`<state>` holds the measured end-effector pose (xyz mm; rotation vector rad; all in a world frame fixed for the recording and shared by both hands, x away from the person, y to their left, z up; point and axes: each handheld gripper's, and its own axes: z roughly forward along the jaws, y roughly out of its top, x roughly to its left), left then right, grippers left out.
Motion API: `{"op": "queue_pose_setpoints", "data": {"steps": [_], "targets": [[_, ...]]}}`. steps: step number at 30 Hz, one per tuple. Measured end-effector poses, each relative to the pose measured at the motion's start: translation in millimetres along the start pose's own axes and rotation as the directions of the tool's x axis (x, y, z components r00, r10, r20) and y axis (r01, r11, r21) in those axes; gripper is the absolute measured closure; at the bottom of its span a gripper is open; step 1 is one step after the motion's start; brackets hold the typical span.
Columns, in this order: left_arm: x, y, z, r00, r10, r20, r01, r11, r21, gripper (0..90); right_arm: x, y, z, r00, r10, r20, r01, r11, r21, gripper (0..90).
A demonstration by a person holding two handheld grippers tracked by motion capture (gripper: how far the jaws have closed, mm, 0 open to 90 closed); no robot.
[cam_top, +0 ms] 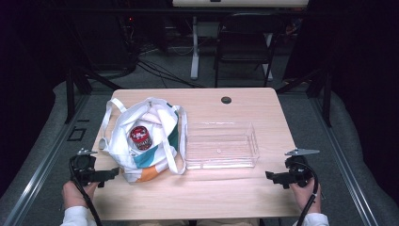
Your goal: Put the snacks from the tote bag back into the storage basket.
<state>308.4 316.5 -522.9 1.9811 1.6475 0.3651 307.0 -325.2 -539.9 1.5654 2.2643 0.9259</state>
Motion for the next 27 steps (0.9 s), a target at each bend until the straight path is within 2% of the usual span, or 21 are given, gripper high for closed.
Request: {"op": "queue_pose_setpoints", "data": {"steps": [4,6,8,11,13,15,19,23,27], "targets": [[-2.2,0.5,-3.8,0.9995,0.007,-0.031,-0.007,1.0,-0.001,0.1,2.5,-0.1,-0.2,0.9999,-0.01,-0.012,0.01,1.0,0.01,2.4],[-2.9,0.3,-6.1,0.9989,-0.001,-0.047,0.0,1.0,-0.006,0.1,4.9,0.3,-1.4,0.9998,-0.018,-0.007,0.018,1.0,0.004,2.4],[-3.6,1.4,-5.0,0.9984,0.003,-0.056,-0.002,0.9999,0.01,0.1,5.1,1.4,-0.8,0.9995,-0.031,0.004,0.031,1.0,0.001,2.4],[-5.9,3.0,-7.9,0.9962,0.015,-0.086,-0.014,0.9998,0.014,0.1,4.7,1.5,-0.8,0.9997,-0.024,0.008,0.024,1.0,0.011,2.5],[-5.9,7.5,-12.4,0.9934,0.025,-0.112,-0.025,0.9997,0.004,0.2,5.2,1.7,-2.7,0.9996,-0.019,0.019,0.019,1.0,-0.003,3.3],[-4.0,13.9,-16.8,0.9882,0.028,-0.151,-0.03,0.9994,-0.014,0.2,4.0,1.3,-2.5,0.9999,-0.009,0.012,0.009,1.0,-0.007,3.6],[-0.2,23.5,-19.7,0.9893,-0.009,-0.146,0.003,0.9993,-0.037,0.2,-2.7,-2.1,-0.2,0.9988,0.045,-0.02,-0.046,0.999,-0.006,4.1],[-4.3,31.5,-24.9,0.9898,-0.011,-0.142,0.003,0.9983,-0.059,0.2,-0.4,-1.0,0.7,0.9992,0.035,-0.02,-0.035,0.999,0.001,4.1],[-8.8,45.0,-36.9,0.9895,-0.014,-0.144,-0.002,0.9939,-0.111,0.2,1.1,0.0,0.3,0.9995,0.03,-0.008,-0.03,1.0,0.001,4.6]]}}
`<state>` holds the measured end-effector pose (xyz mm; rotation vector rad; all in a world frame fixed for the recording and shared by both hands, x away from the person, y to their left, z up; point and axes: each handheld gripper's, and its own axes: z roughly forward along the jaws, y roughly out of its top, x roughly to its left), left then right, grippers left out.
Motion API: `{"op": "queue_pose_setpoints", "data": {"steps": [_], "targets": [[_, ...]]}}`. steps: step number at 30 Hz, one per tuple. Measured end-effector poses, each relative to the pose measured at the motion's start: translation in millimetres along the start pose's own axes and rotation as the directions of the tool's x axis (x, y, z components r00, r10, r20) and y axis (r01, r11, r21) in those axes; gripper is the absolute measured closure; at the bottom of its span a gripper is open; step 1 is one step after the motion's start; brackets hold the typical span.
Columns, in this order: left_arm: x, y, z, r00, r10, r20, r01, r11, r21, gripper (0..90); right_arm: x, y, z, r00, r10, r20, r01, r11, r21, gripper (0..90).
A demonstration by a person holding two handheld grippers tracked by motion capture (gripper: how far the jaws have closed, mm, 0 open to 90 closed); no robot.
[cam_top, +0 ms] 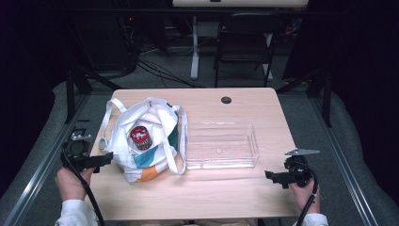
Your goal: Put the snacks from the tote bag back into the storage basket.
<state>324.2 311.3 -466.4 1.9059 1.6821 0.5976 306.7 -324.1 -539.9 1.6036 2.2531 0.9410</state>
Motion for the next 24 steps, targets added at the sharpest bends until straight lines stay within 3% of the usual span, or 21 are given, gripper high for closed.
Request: {"op": "queue_pose_setpoints", "data": {"steps": [4,8,18,24], "targets": [[-4.0,21.3,-7.2,0.9997,0.001,0.025,0.0,0.9989,-0.047,0.0,1.3,0.4,-1.3,0.9999,-0.007,0.016,0.007,1.0,0.0,4.8],[-15.1,39.8,-6.9,0.9979,0.036,0.054,-0.033,0.9978,-0.057,0.0,0.8,0.2,-1.9,0.9998,-0.003,0.02,0.003,1.0,0.0,5.1],[-39.3,67.1,22.3,0.9868,0.092,0.133,-0.096,0.9952,0.019,0.0,1.8,0.9,-2.0,0.9998,-0.01,0.018,0.01,1.0,0.0,5.8],[-51.1,78.6,45.9,0.9775,0.095,0.189,-0.109,0.9918,0.066,0.0,2.0,0.9,-1.1,0.9998,-0.01,0.017,0.01,1.0,0.002,5.9]]}}
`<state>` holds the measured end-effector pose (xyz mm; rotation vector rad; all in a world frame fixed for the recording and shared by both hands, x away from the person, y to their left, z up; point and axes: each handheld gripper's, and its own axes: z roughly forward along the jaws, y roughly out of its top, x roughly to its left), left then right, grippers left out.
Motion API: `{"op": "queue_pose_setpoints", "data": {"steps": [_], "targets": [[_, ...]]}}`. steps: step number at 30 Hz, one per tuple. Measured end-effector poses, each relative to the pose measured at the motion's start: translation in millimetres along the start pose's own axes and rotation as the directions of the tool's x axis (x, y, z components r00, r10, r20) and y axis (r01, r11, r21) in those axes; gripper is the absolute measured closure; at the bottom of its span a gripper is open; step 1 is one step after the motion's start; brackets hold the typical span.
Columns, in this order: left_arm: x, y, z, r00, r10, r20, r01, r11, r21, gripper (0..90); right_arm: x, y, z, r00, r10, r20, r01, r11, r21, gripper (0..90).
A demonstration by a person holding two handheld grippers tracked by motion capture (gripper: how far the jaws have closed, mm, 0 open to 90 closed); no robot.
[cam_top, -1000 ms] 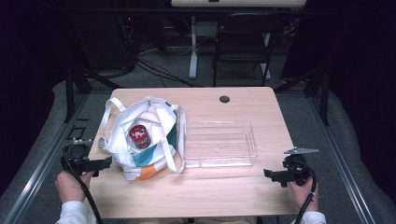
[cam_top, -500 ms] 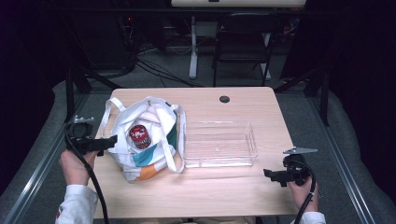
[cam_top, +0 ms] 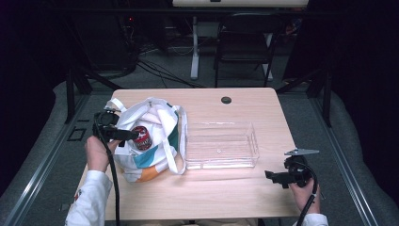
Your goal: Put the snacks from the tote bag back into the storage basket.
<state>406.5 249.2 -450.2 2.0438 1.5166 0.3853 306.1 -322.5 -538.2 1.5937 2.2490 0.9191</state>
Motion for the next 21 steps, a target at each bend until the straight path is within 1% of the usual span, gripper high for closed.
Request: {"op": "queue_pose_setpoints", "data": {"steps": [3,5,7,8,9,14,15,16,17,19,21], "targets": [[-0.4,4.9,11.9,0.9999,0.004,0.014,-0.005,0.9994,0.034,0.0,0.1,0.0,-0.6,1.0,-0.002,-0.007,0.002,1.0,-0.003,5.7],[-1.0,6.7,19.2,0.9999,0.005,0.016,-0.006,0.9987,0.051,0.0,0.2,0.2,-0.9,0.9997,-0.004,-0.022,0.004,1.0,-0.012,4.8],[-0.7,8.2,25.6,0.9997,0.002,0.024,-0.004,0.9976,0.069,0.0,1.0,0.3,-1.6,0.9998,-0.005,-0.018,0.004,1.0,-0.016,4.6],[-0.5,9.1,28.3,0.9997,0.007,0.022,-0.009,0.9967,0.081,0.0,1.1,0.4,-1.6,0.9998,-0.007,-0.019,0.007,1.0,-0.014,4.6],[-0.4,9.8,31.1,0.9997,0.002,0.026,-0.005,0.9966,0.083,0.0,1.0,0.5,-1.3,0.9998,-0.01,-0.019,0.01,1.0,-0.015,4.5],[-2.9,13.0,44.3,0.9995,0.015,0.029,-0.018,0.9937,0.111,0.5,1.6,0.4,-0.8,0.9996,-0.01,-0.027,0.009,1.0,-0.008,4.6],[-2.9,13.0,44.3,0.9995,0.015,0.029,-0.018,0.9937,0.111,0.5,1.6,0.4,-0.8,0.9996,-0.01,-0.027,0.009,1.0,-0.008,4.6],[-3.5,13.7,49.9,0.9994,0.013,0.033,-0.017,0.992,0.125,0.6,1.8,0.3,0.0,0.9995,-0.006,-0.029,0.006,1.0,-0.004,4.7],[-4.2,13.9,52.4,0.9994,0.014,0.032,-0.018,0.9912,0.132,0.6,1.8,0.4,0.5,0.9994,-0.009,-0.033,0.009,1.0,-0.001,4.8],[-4.9,14.9,55.9,0.9992,0.027,0.029,-0.031,0.9887,0.146,0.7,2.5,0.4,1.2,0.9993,-0.015,-0.034,0.015,1.0,0.007,4.8],[-5.4,15.5,59.6,0.9994,0.029,0.02,-0.032,0.9874,0.155,0.7,3.0,0.5,1.4,0.9993,-0.018,-0.032,0.018,1.0,0.008,4.9]]}}
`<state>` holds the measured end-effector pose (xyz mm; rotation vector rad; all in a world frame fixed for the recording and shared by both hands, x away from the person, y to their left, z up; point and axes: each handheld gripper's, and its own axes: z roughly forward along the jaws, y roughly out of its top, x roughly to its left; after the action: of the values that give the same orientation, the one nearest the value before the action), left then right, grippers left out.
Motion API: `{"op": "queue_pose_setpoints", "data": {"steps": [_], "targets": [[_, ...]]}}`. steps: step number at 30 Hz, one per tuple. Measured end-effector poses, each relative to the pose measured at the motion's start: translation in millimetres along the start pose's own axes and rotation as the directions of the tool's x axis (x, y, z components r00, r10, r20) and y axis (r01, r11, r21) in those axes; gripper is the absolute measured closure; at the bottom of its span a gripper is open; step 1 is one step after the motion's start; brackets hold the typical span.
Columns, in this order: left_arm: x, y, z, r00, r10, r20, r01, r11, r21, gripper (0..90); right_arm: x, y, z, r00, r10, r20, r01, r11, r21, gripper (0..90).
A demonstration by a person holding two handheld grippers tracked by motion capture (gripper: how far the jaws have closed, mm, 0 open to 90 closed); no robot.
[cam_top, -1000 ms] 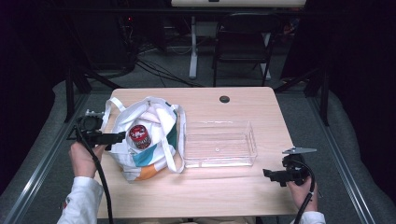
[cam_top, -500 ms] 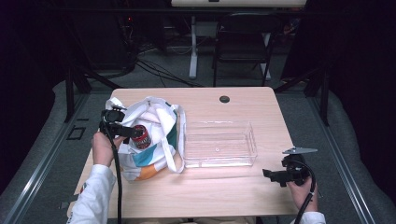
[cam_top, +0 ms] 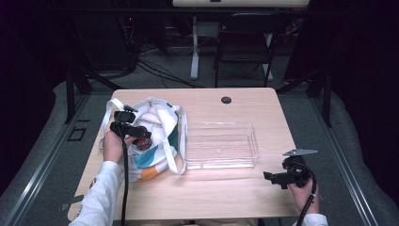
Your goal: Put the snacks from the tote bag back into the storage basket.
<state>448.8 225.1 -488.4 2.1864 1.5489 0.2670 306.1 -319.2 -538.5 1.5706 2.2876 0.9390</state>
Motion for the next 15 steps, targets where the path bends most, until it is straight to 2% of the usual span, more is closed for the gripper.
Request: {"op": "queue_pose_setpoints", "data": {"steps": [8,10,12,13,15], "targets": [[1.0,4.4,14.0,0.9998,-0.002,-0.018,0.003,0.9993,0.037,3.8,0.2,0.2,-0.2,1.0,-0.008,0.001,0.008,1.0,0.004,4.9],[1.7,4.1,15.0,0.9998,-0.005,-0.018,0.006,0.9996,0.027,4.2,0.7,0.1,-0.3,1.0,-0.005,0.004,0.005,1.0,-0.002,4.9],[3.0,4.7,16.3,0.9996,-0.005,-0.027,0.006,0.9993,0.038,4.5,0.7,0.3,-0.4,1.0,-0.008,0.001,0.008,1.0,0.002,4.9],[4.1,4.7,18.5,0.9994,-0.015,-0.031,0.016,0.9988,0.047,6.0,1.0,0.2,-0.4,0.9999,-0.01,0.002,0.01,1.0,0.003,4.9],[5.1,4.8,20.4,0.9997,-0.012,-0.021,0.013,0.9987,0.05,11.0,1.2,0.6,-0.1,1.0,-0.008,0.001,0.008,1.0,0.0,4.9]]}}
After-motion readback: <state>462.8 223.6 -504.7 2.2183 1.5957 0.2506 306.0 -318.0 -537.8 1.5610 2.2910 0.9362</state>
